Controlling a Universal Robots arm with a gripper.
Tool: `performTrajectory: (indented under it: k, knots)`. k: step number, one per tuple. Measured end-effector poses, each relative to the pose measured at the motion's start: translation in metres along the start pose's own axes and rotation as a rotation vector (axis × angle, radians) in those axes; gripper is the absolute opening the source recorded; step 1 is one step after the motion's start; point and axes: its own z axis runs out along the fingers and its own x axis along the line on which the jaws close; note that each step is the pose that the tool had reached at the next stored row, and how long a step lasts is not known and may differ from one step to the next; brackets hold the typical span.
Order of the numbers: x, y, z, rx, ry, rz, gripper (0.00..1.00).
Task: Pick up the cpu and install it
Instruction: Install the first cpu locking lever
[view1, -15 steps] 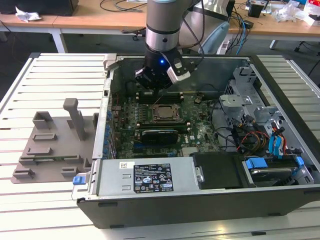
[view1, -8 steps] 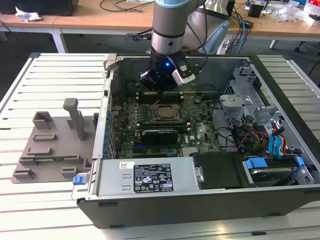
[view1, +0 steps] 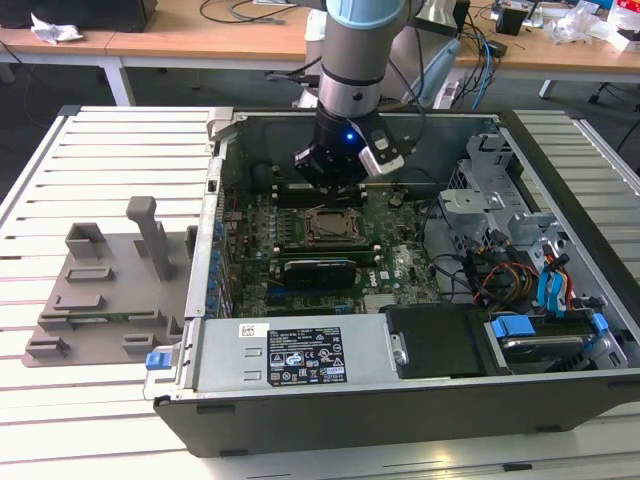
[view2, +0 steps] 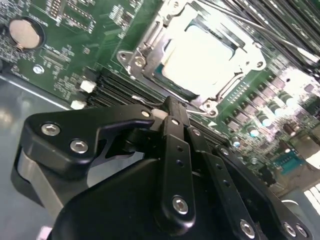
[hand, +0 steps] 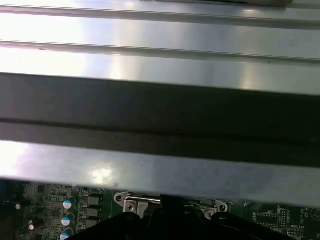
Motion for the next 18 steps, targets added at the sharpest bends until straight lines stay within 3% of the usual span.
performTrajectory:
  k: [4, 15, 18]
  knots:
    - [-0.0112, -0.0011, 0.0051, 0.0003, 0.0018, 0.0, 0.11]
    - [-0.0147, -0.0025, 0.0161, 0.001, 0.0027, 0.0, 0.11]
    - [-0.0172, -0.0026, 0.0159, -0.005, 0.0034, 0.0, 0.11]
